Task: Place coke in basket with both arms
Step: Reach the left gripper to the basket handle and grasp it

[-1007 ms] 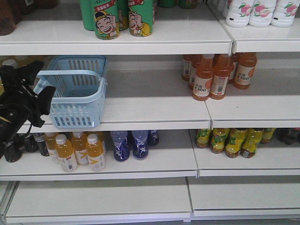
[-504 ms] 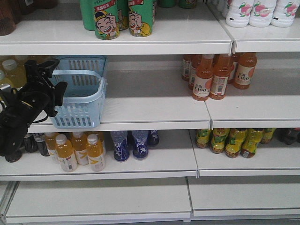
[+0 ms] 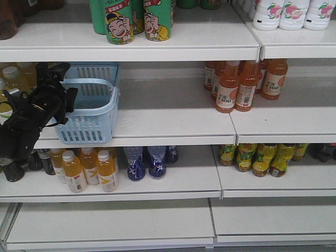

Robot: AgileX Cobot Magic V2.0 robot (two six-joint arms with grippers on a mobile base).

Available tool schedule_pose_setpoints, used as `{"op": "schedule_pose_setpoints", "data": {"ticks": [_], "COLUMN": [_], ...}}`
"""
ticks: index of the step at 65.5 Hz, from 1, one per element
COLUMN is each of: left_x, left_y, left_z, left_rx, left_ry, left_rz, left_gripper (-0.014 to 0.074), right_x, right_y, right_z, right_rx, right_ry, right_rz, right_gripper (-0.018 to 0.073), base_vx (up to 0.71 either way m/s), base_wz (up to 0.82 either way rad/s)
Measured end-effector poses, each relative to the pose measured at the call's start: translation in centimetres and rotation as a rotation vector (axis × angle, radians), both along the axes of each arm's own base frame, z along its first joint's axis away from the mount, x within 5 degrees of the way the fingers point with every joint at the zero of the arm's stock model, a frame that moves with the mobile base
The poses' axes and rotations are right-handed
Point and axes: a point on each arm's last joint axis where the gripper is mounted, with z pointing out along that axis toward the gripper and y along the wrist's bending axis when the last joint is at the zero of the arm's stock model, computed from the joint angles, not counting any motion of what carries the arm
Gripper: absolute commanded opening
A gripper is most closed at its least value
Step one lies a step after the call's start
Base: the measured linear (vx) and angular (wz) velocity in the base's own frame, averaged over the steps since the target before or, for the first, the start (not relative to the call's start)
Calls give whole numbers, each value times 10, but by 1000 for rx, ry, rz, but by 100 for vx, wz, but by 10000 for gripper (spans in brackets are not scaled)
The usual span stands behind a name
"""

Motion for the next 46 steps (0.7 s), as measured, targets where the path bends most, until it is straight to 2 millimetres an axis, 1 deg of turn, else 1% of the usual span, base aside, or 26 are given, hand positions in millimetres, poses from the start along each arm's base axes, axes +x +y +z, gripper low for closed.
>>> {"op": "schedule_pose_setpoints", "data": {"ticks": [4,11,17,28,35,46], "left_x": [3,6,7,7,7,6], "left_y": [0,0,0,0,-1,-7], "left_z": [1,3,2,2,2,2], "left_rx": [-1,-2,-1,-1,6,45], "left_ry": [-9,-19,-19,-20,-21,-38], "left_rz": [1,0,0,-1,-9,-69], "left_gripper": [505,437,342,111,-10,-8], "right_x": [0,0,0,0,0,0], "right_y": [0,0,0,0,0,0], "right_z": [0,0,0,0,0,0], "right_rx": [0,0,0,0,0,0], "right_ry": [0,0,0,0,0,0], "right_rz": [0,0,0,0,0,0], "right_gripper": [-4,-4,-4,-4,-4,-4], "base_vx": [0,0,0,0,0,0], "base_wz": [0,0,0,0,0,0]}}
